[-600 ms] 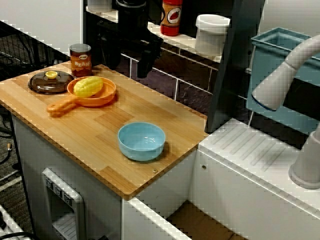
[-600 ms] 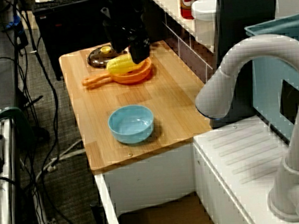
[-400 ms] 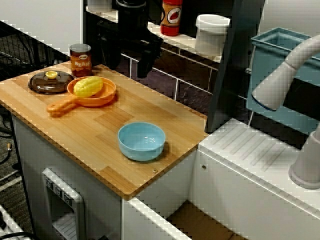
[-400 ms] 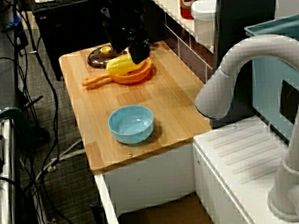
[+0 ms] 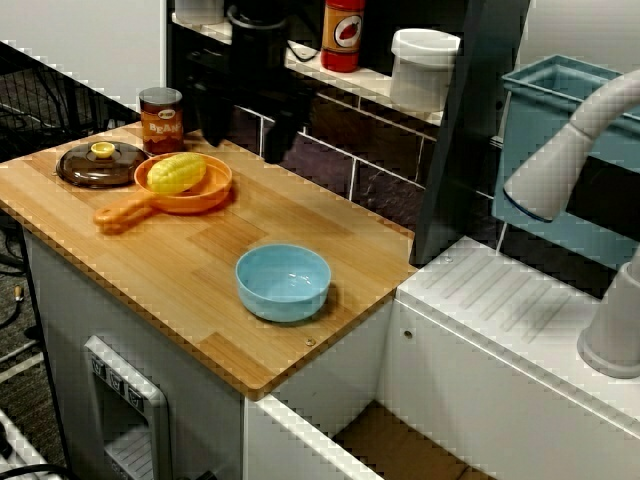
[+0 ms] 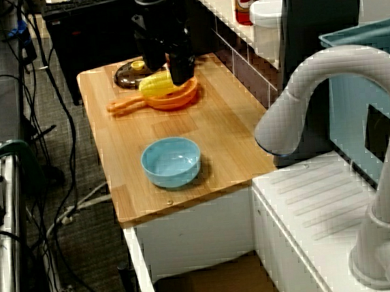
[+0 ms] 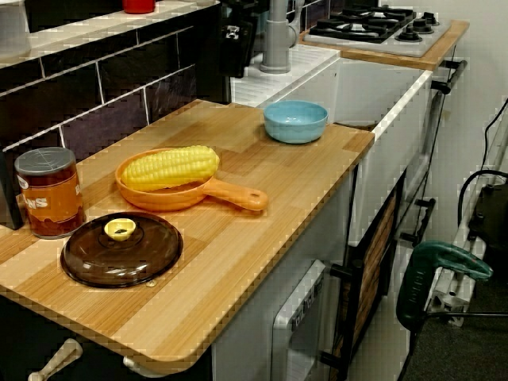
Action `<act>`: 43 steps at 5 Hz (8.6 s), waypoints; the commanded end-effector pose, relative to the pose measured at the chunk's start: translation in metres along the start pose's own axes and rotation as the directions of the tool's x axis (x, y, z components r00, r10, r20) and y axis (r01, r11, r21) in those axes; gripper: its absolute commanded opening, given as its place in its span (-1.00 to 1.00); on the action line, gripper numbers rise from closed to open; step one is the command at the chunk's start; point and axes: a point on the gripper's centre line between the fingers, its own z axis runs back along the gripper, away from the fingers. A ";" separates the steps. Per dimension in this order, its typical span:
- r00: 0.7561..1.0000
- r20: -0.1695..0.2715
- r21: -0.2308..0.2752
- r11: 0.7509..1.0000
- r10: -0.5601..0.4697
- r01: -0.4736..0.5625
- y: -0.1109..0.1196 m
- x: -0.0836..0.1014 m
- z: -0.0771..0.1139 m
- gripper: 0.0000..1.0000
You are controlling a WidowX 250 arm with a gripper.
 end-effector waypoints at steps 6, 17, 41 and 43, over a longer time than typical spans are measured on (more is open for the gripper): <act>0.955 0.275 -0.111 0.983 -0.110 0.145 0.107 0.044 0.009 1.00; 0.998 0.063 -0.102 0.994 -0.020 0.026 0.079 0.033 -0.047 1.00; 0.922 0.128 -0.173 0.907 -0.365 0.384 -0.051 -0.079 0.010 -1.00; 0.909 0.133 -0.156 0.897 -0.395 0.413 -0.049 -0.095 0.005 -1.00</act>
